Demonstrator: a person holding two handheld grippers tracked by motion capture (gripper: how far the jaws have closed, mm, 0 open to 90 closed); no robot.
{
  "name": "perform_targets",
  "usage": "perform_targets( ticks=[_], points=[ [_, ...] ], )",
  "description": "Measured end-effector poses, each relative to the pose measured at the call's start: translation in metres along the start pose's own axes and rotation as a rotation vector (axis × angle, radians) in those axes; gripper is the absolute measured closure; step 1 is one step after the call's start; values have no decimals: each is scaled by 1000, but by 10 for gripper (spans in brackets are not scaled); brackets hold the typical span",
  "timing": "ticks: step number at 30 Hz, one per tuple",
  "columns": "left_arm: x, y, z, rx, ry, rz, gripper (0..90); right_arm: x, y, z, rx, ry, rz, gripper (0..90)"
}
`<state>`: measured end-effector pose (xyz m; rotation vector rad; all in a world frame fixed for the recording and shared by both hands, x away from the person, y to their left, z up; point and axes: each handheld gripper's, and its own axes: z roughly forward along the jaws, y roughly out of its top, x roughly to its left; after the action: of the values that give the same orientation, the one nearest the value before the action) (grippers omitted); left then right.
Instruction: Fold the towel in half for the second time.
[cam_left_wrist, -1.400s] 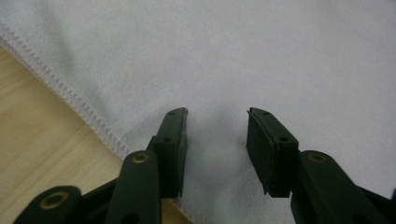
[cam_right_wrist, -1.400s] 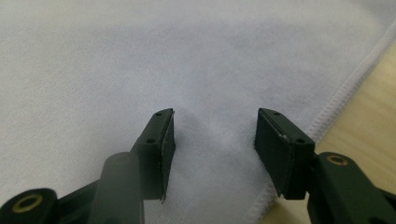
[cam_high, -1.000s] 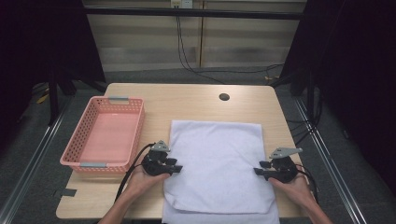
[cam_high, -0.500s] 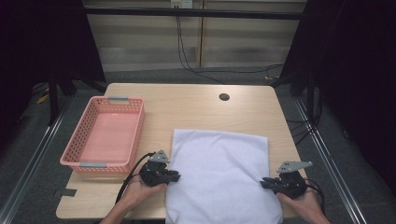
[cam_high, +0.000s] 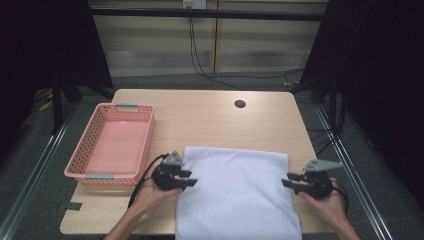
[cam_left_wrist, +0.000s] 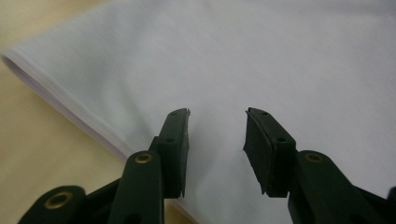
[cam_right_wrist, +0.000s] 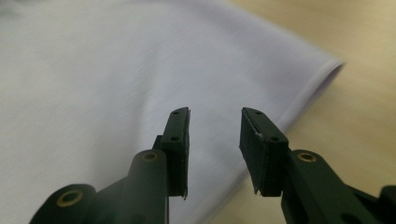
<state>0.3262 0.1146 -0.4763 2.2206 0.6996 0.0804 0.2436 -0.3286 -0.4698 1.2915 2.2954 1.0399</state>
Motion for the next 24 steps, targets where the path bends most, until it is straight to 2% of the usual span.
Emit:
perform_targets(
  ticks=[2,4,5,6,7,9,10,11,12,14,16,17,19,21,22,24],
  points=[
    [12,8,8,-15,-3,-29,587,-16,12,8,-22,-18,11,599],
    [24,15,15,-20,49,-40,576,-31,23,19,-22,-46,17,557],
    [30,17,19,-29,69,-56,554,-38,28,26,-18,-34,24,549],
    [36,20,22,-6,70,-59,552,-44,33,33,-10,-32,25,532],
    [41,22,24,-22,74,-64,554,-48,37,41,-3,-48,22,523],
    [48,24,27,-51,80,-88,548,-56,42,55,9,-36,22,510],
    [51,26,28,-58,75,-101,542,-57,43,60,25,-40,37,508],
    [54,27,28,-59,69,-98,527,-59,43,65,42,-31,24,507],
    [56,29,29,-54,73,-91,513,-59,43,69,57,-41,13,503],
    [61,29,31,-60,94,-116,485,-62,42,74,71,-47,7,502],
    [65,26,33,-58,103,-135,447,-63,42,74,66,-43,9,504],
    [65,24,34,-55,106,-135,436,-65,42,74,72,-32,7,505],
    [65,24,33,-47,119,-118,425,-66,39,74,84,-39,3,512],
    [68,22,33,-47,133,-135,396,-67,36,73,78,-27,16,532],
    [69,20,34,-46,139,-150,391,-67,36,73,80,-23,8,550],
    [71,17,39,-13,149,-134,372,-65,36,72,89,-10,1,576]
  ],
)
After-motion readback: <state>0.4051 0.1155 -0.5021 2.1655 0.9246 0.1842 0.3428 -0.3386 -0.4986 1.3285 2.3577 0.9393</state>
